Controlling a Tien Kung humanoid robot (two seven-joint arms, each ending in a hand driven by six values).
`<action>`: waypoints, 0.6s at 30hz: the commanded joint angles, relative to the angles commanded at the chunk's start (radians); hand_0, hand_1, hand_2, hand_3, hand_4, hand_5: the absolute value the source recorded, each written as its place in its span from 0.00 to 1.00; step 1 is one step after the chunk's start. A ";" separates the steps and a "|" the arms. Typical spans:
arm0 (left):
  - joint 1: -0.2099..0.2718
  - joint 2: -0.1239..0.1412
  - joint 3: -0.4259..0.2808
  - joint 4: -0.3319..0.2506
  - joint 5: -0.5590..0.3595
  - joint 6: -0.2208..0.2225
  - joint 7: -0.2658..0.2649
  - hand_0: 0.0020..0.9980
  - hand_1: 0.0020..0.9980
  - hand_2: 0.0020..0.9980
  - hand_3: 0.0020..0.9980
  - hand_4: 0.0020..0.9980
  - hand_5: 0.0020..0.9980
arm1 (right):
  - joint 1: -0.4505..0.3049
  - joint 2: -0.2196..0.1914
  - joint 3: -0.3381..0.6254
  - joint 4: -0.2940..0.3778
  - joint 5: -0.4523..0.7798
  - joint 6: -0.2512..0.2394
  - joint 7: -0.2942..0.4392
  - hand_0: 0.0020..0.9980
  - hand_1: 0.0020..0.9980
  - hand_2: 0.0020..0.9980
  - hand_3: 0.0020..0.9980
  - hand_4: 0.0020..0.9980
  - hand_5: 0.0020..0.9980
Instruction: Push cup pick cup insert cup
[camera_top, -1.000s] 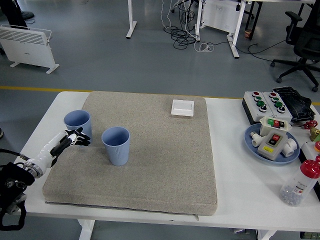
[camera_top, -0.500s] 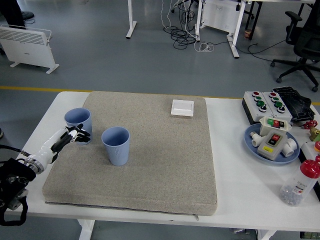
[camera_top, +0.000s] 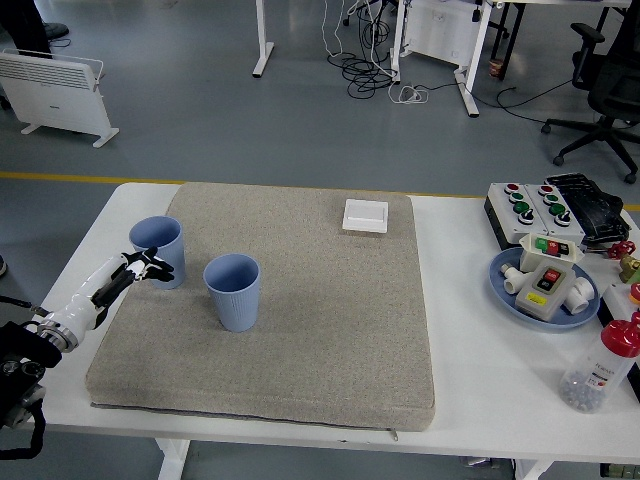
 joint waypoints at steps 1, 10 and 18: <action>0.012 0.009 -0.015 -0.025 0.009 0.003 0.000 0.70 0.58 0.53 0.50 0.57 1.00 | 0.000 0.000 0.000 0.000 0.000 0.000 0.000 0.72 0.65 0.64 0.57 0.12 0.47; 0.061 0.068 -0.120 -0.269 0.093 0.033 -0.019 0.66 0.58 0.53 0.50 0.61 1.00 | -0.002 -0.002 0.001 0.000 0.002 0.000 0.000 0.72 0.65 0.64 0.57 0.12 0.47; 0.006 0.108 -0.106 -0.458 0.233 0.071 0.135 0.97 0.90 0.92 0.78 0.85 0.86 | -0.006 -0.003 0.001 0.000 0.005 -0.001 -0.001 0.72 0.65 0.64 0.57 0.12 0.47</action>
